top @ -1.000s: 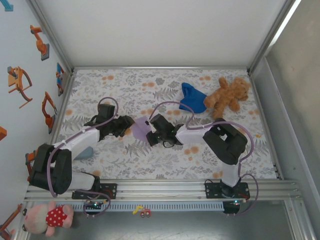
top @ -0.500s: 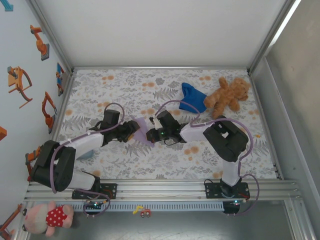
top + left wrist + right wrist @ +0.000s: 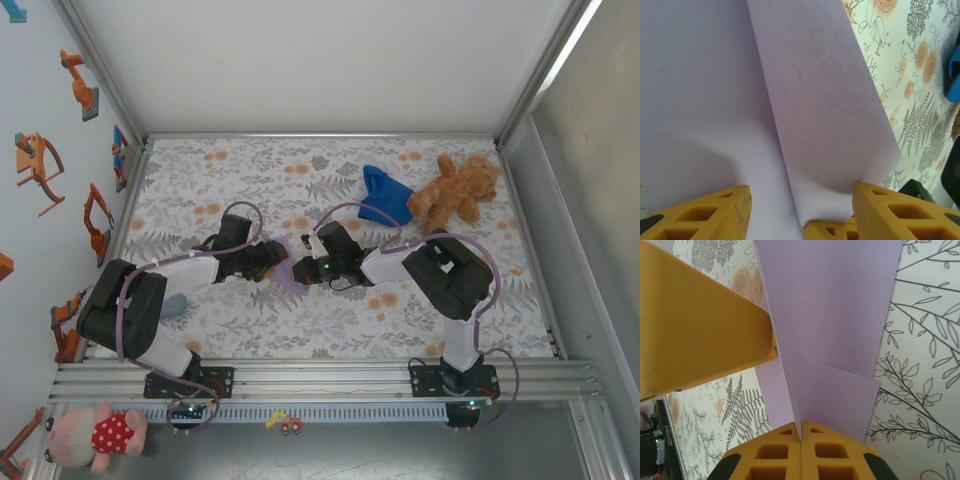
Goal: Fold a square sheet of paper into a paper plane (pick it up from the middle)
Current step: Fourth fold the wing at the center of the table.
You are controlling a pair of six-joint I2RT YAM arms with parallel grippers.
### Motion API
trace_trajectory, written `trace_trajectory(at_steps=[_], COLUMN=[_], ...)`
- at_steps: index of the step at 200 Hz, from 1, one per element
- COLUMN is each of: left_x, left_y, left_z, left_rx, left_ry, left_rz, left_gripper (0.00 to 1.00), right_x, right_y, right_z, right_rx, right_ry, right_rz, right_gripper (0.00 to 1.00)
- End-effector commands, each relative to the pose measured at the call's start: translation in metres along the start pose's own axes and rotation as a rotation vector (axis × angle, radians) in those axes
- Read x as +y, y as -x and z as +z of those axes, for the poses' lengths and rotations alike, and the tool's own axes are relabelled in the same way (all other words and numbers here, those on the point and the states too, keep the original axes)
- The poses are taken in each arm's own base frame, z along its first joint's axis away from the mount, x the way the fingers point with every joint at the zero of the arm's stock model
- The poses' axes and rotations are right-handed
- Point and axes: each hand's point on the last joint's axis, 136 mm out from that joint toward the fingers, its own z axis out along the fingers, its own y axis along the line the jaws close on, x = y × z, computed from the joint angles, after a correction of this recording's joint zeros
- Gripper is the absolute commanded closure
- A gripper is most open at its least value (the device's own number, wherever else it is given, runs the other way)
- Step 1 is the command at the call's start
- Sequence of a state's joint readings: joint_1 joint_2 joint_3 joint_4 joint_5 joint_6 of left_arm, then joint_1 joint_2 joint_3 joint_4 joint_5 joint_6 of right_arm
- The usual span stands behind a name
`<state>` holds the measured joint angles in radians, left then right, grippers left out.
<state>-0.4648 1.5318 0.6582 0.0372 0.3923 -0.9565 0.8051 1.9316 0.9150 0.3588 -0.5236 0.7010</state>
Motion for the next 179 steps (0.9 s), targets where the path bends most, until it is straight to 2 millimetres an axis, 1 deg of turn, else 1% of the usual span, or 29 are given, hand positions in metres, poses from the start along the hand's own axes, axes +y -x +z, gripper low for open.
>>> trace_trajectory(at_steps=[1, 66, 92, 105, 142, 179], left_x=[-0.003, 0.015, 0.021, 0.027, 0.036, 0.043], left_y=[0.000, -0.003, -0.004, -0.005, -0.007, -0.008], left_z=[0.002, 0.006, 0.008, 0.010, 0.014, 0.015], left_rx=[0.014, 0.044, 0.057, 0.066, 0.087, 0.091], left_ry=[0.016, 0.121, 0.156, 0.187, 0.227, 0.261], left_rz=[0.037, 0.013, 0.005, -0.005, -0.027, -0.041], left_gripper=[0.45, 0.49, 0.49, 0.49, 0.51, 0.54], right_x=[-0.005, -0.011, -0.013, -0.012, -0.006, -0.009], right_y=[-0.006, -0.010, -0.010, -0.010, -0.006, -0.008], right_z=[0.003, 0.005, 0.004, 0.002, -0.008, -0.016], right_rx=[0.019, 0.032, 0.035, 0.035, 0.017, 0.017], right_ry=[0.020, 0.014, 0.009, 0.008, -0.004, -0.047], right_rz=[0.035, 0.067, 0.077, 0.077, 0.066, 0.042], right_gripper=[0.99, 0.97, 0.94, 0.92, 0.81, 0.78])
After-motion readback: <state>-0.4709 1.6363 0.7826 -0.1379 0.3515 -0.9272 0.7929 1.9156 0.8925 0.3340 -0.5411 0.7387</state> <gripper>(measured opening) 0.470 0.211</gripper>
